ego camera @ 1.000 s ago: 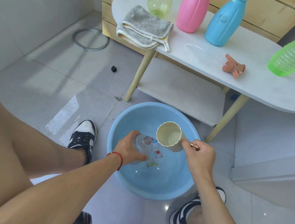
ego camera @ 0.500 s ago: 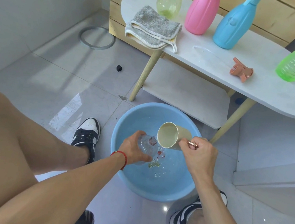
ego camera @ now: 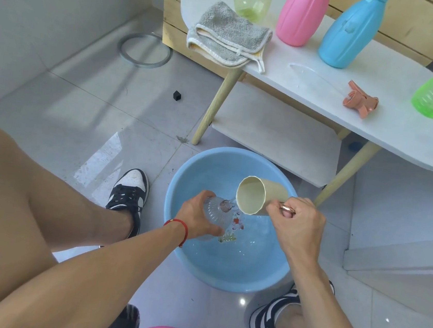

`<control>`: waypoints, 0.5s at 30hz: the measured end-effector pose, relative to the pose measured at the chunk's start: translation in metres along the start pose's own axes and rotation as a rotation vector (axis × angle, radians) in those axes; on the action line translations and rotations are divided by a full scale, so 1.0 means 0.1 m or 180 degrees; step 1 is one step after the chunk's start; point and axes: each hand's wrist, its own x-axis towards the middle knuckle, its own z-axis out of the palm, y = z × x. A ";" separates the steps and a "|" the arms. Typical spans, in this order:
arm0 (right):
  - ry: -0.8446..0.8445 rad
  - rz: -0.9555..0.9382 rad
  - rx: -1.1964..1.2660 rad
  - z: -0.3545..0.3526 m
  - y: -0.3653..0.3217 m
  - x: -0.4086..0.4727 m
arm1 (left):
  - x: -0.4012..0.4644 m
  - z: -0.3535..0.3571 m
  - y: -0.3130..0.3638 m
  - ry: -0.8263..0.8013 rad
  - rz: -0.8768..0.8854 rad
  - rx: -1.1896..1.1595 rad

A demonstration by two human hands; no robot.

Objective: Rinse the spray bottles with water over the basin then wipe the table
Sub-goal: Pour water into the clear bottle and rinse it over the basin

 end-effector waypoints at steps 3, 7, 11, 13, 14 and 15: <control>0.0025 -0.0070 -0.0081 -0.01 0.01 0.01 | 0.00 0.01 0.00 -0.0015 -0.0012 0.0032; 0.0105 -0.0156 -0.0137 0.00 0.01 0.01 | 0.00 0.01 -0.01 -0.0013 -0.0017 0.0023; 0.0135 -0.0286 -0.0216 -0.01 0.01 0.02 | 0.00 0.01 -0.01 -0.0036 -0.0024 0.0039; 0.0135 -0.0324 -0.0267 -0.01 0.02 0.02 | -0.01 0.01 -0.01 -0.0047 -0.0028 0.0034; 0.0143 -0.0346 -0.0289 -0.02 0.02 0.02 | -0.01 0.01 -0.01 -0.0049 -0.0029 0.0038; 0.0153 -0.0375 -0.0304 -0.02 0.02 0.02 | -0.01 0.02 -0.01 -0.0048 -0.0029 0.0054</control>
